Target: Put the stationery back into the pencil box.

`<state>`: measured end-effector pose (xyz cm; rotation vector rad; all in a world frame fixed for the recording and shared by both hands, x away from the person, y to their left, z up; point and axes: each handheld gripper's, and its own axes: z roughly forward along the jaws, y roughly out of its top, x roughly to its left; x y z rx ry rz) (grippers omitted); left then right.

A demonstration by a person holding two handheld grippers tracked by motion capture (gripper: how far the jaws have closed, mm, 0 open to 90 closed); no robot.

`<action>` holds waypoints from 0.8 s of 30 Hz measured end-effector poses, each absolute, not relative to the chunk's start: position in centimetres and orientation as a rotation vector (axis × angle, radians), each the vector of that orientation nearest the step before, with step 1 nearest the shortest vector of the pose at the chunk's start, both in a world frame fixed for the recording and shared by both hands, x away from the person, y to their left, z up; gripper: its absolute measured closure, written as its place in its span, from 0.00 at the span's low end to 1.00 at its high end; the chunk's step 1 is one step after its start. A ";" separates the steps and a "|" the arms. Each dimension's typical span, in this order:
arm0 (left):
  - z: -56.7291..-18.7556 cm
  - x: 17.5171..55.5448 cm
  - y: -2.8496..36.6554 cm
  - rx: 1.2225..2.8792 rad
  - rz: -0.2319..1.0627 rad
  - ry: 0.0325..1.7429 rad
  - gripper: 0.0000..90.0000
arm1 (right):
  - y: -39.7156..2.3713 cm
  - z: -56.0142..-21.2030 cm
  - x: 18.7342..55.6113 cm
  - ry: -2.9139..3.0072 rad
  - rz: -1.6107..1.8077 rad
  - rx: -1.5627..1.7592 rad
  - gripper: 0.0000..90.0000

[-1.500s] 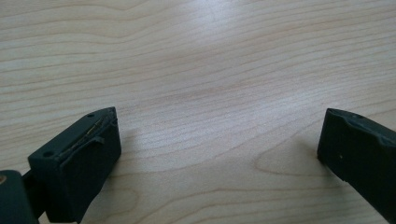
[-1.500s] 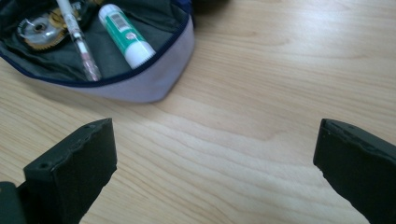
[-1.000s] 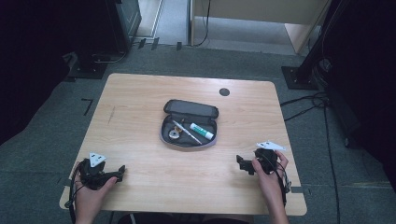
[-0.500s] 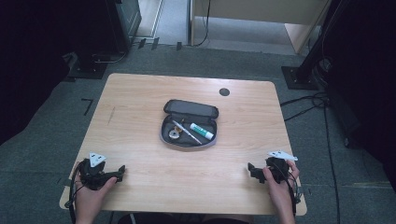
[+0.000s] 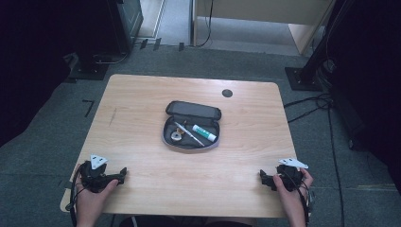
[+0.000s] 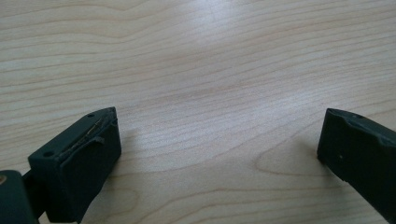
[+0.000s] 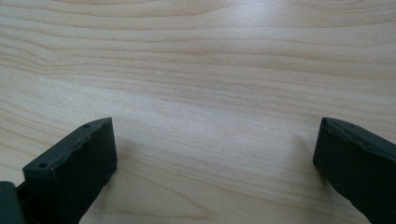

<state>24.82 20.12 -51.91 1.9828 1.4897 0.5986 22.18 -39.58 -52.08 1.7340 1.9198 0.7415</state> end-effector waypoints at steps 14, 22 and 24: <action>-51.9 24.8 20.1 1.981 0.599 1.490 0.00 | -41.2 -52.3 20.8 1.899 0.768 1.718 0.00; -51.9 24.8 20.1 1.982 0.599 1.490 0.00 | -41.5 -52.7 20.4 1.862 0.802 1.692 0.00; -51.9 24.8 20.1 1.978 0.601 1.496 0.00 | -41.5 -52.7 20.4 1.863 0.801 1.691 0.00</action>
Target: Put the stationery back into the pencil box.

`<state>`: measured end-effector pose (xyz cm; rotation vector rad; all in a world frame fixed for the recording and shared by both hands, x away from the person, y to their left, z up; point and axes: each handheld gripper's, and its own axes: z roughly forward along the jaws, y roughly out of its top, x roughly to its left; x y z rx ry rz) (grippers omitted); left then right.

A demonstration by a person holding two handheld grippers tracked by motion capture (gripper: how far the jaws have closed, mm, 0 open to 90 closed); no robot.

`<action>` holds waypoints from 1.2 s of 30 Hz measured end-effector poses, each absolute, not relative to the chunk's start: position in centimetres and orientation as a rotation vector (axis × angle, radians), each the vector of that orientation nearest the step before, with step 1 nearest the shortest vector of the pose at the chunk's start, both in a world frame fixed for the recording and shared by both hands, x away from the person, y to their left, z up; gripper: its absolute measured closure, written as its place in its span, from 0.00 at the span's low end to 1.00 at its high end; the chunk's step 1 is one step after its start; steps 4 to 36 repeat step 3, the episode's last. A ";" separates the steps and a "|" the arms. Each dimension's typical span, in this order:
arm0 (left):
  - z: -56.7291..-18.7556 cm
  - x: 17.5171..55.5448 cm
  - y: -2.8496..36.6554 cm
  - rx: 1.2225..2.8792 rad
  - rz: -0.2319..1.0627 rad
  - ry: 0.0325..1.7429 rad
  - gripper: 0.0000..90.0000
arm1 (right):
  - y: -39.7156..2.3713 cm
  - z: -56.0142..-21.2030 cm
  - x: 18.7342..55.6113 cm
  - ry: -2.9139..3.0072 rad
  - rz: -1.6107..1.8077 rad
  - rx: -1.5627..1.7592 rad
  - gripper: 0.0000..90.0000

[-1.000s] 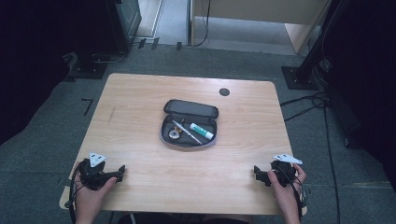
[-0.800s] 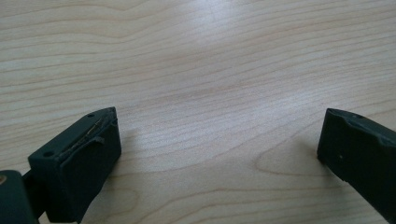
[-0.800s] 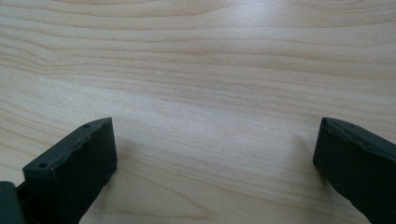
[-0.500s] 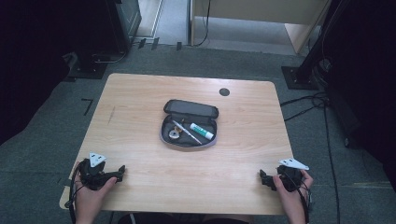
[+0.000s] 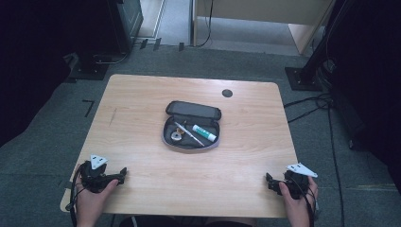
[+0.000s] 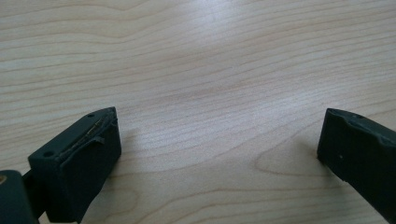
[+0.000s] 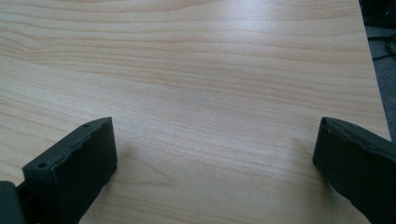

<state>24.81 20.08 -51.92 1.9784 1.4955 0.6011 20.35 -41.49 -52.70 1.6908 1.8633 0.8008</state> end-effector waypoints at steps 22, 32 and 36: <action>-51.9 24.8 20.0 1.973 0.607 1.507 0.00 | -41.3 -52.7 20.3 1.850 0.795 1.706 0.00; -51.9 24.8 20.0 1.973 0.607 1.507 0.00 | -41.3 -52.7 20.3 1.850 0.795 1.706 0.00; -51.9 24.8 20.0 1.973 0.607 1.507 0.00 | -41.3 -52.7 20.3 1.850 0.795 1.706 0.00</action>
